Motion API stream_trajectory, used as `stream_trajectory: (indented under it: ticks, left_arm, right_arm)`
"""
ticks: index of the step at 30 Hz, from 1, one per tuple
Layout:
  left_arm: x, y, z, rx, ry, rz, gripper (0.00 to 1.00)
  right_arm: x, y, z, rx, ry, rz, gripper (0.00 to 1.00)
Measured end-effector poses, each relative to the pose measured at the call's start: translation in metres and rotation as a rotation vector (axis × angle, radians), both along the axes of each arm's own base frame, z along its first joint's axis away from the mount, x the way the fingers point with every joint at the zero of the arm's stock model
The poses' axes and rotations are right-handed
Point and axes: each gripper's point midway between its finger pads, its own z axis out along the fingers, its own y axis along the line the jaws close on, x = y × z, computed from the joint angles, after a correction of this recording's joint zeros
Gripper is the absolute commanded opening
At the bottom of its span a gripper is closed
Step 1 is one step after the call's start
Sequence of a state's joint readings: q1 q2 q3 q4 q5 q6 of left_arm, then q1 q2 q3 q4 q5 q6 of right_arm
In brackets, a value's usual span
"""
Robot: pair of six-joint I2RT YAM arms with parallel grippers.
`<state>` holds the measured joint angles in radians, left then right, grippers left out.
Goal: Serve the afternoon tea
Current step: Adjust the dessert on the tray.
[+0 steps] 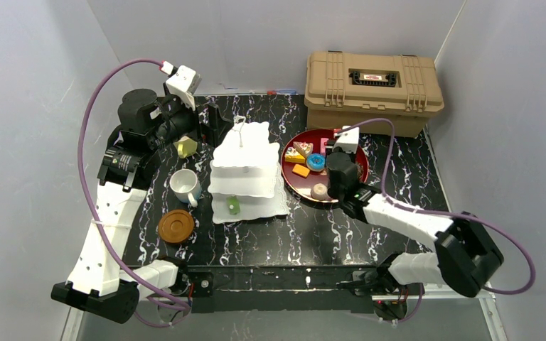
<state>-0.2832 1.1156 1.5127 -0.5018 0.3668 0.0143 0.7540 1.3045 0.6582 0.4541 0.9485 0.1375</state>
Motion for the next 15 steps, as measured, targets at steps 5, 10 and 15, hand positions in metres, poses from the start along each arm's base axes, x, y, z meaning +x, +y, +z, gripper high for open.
stream_trajectory:
  ticks: [5, 10, 15]
  left_arm:
    - [0.000, 0.000, 0.000, 0.000, 0.000, 0.001, 0.99]
    - [0.001, 0.002, 0.000, 0.003, -0.001, 0.012, 0.99]
    - [0.001, 0.002, 0.000, 0.003, -0.003, 0.016, 1.00]
  right_arm:
    - [-0.012, 0.004, 0.052, 0.007, -0.067, 0.061, 0.11]
    - [-0.038, 0.035, 0.107, 0.065, -0.146, 0.186, 0.07]
    - [-0.068, 0.068, 0.125, 0.092, -0.147, 0.310, 0.03]
